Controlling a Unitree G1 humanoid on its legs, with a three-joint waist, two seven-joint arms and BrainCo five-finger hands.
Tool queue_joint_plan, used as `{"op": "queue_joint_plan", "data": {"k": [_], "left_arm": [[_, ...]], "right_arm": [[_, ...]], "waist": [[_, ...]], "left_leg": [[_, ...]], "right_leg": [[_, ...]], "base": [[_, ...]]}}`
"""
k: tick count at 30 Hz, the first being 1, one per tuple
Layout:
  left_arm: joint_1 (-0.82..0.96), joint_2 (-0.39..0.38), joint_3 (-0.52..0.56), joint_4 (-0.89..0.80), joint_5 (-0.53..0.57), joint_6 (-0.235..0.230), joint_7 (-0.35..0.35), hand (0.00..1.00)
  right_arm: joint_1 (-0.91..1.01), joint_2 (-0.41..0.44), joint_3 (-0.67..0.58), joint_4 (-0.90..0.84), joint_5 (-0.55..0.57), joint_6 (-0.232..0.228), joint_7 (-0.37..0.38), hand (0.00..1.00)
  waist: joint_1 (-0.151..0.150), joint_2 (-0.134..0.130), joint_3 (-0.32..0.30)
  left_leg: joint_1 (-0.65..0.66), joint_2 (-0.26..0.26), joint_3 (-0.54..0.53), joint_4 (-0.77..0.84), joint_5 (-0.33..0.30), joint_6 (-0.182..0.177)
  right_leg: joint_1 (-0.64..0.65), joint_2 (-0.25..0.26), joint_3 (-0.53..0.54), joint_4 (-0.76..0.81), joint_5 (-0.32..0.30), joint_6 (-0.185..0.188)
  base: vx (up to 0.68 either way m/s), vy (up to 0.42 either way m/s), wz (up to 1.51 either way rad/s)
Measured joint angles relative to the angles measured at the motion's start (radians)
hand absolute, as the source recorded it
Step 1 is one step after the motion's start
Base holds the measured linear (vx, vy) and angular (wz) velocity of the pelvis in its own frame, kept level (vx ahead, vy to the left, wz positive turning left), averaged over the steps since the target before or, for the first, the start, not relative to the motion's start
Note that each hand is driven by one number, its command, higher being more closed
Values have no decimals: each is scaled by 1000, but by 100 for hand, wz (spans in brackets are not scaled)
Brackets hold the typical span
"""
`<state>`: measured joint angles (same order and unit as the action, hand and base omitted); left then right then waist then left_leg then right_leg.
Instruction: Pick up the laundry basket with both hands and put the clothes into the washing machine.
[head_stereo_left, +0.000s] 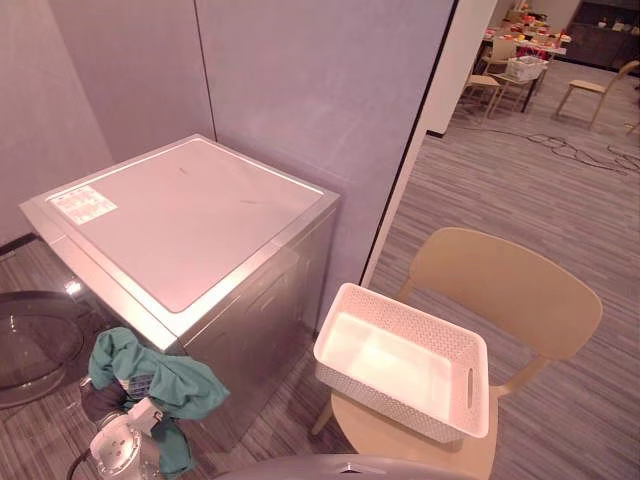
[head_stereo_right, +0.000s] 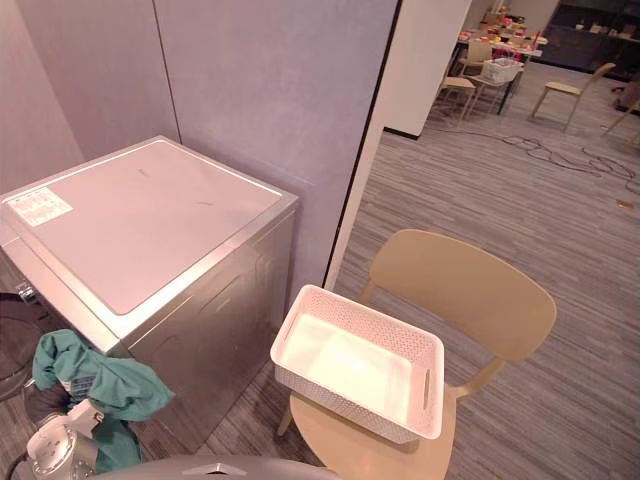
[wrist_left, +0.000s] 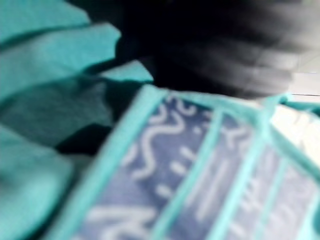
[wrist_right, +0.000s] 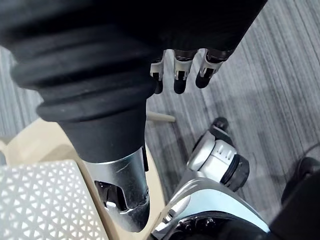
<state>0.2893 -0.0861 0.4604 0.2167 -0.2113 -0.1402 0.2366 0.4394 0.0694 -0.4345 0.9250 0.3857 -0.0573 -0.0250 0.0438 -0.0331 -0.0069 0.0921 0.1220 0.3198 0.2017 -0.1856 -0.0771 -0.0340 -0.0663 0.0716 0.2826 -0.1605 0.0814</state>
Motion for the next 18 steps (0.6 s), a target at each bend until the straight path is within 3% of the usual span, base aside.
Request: {"op": "queue_joint_plan", "data": {"k": [6, 12, 13, 14, 16, 18], "left_arm": [[28, 5, -119, 91, 30, 14, -30, 100], [3, 9, -250, 90, 78, 25, -75, 100], [-22, 15, -268, 83, 90, 27, -83, 100], [-35, 20, -297, 85, 99, 32, -92, 100], [-58, 20, -332, 97, 99, 33, -91, 100], [-142, 21, -372, 166, 98, 32, -89, 100]], "right_arm": [[-21, -48, 97, 0, -29, -4, -8, 0], [-168, -79, 119, 9, -40, -23, -4, 0], [-199, -79, 117, 13, -40, -33, -4, 0], [-213, -88, 116, 18, -40, -37, -5, 0], [-217, -92, 112, 37, -39, -36, -8, 0], [-222, -91, 96, 79, -38, -35, -16, 0]], "waist": [[11, -1, 1], [8, -1, 39], [11, -15, 69], [7, -13, 86], [-7, -12, 84], [-48, -15, 74]], "left_leg": [[-17, -18, -73, -30, 34, 7], [-182, -28, -229, 59, 62, 7], [-210, 19, -160, 171, 20, 51], [-257, 85, -104, 330, -46, 77], [-252, 172, -26, 429, -88, 85], [-256, 285, 21, 405, -91, 72]], "right_leg": [[37, -18, -70, -45, 20, 4], [-37, -51, -210, 44, 3, -20], [-43, -68, -253, 58, 0, -24], [-48, -74, -293, 77, -5, -31], [-52, -103, -339, 89, -2, -25], [-78, -152, -417, 80, 14, -3]], "base": [[-16, -4, 37], [-98, -40, 77], [-237, 21, 86], [-240, 59, 77], [-219, 161, 89], [-178, 319, 134]]}}
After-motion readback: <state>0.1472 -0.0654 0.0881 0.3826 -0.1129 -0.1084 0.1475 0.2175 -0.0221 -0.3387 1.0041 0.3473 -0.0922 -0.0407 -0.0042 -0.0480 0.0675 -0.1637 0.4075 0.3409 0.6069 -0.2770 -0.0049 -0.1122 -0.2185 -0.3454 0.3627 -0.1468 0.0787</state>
